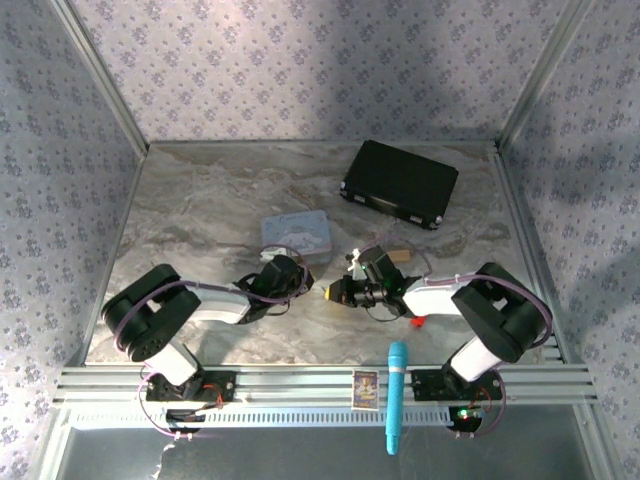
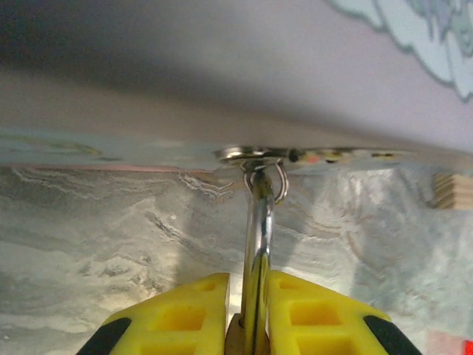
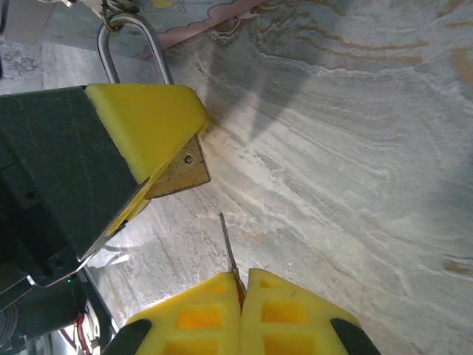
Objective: Unlock a padlock with a key
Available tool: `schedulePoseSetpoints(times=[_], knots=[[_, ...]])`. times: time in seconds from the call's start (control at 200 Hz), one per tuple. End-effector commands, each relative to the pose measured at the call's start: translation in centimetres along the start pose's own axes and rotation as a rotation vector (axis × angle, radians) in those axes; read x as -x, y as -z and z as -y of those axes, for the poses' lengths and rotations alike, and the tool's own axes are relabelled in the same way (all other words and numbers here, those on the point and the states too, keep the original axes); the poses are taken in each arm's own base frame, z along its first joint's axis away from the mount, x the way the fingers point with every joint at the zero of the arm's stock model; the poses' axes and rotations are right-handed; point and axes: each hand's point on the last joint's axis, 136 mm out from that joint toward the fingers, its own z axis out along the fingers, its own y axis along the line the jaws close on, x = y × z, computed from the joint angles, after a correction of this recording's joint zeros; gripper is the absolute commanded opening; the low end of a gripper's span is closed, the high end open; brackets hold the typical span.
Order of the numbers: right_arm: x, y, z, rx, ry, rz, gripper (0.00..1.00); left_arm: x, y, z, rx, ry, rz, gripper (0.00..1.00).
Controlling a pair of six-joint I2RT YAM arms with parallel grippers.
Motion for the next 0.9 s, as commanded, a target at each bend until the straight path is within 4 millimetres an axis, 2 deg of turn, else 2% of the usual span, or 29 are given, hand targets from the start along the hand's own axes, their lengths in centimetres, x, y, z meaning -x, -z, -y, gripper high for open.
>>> schedulePoseSetpoints(times=[0.0, 0.22, 0.57, 0.73, 0.895], knots=[[0.5, -0.3, -1.5, 0.086, -0.030, 0.004, 0.00, -0.3, 0.0, 0.1, -0.080, 0.192, 0.016, 0.13], [1.1, -0.6, -2.7, 0.216, -0.118, 0.000, 0.00, 0.6, 0.5, 0.7, -0.162, 0.270, 0.089, 0.13], [1.1, 0.5, -2.9, 0.312, -0.215, -0.021, 0.00, 1.1, 0.3, 1.5, -0.230, 0.336, 0.116, 0.13], [0.9, 0.5, -3.0, 0.338, -0.276, -0.052, 0.00, 1.4, 0.2, 1.9, -0.267, 0.374, 0.137, 0.05], [1.3, 0.2, -2.4, 0.345, -0.329, -0.057, 0.00, 1.5, 0.2, 2.2, -0.276, 0.374, 0.142, 0.04]])
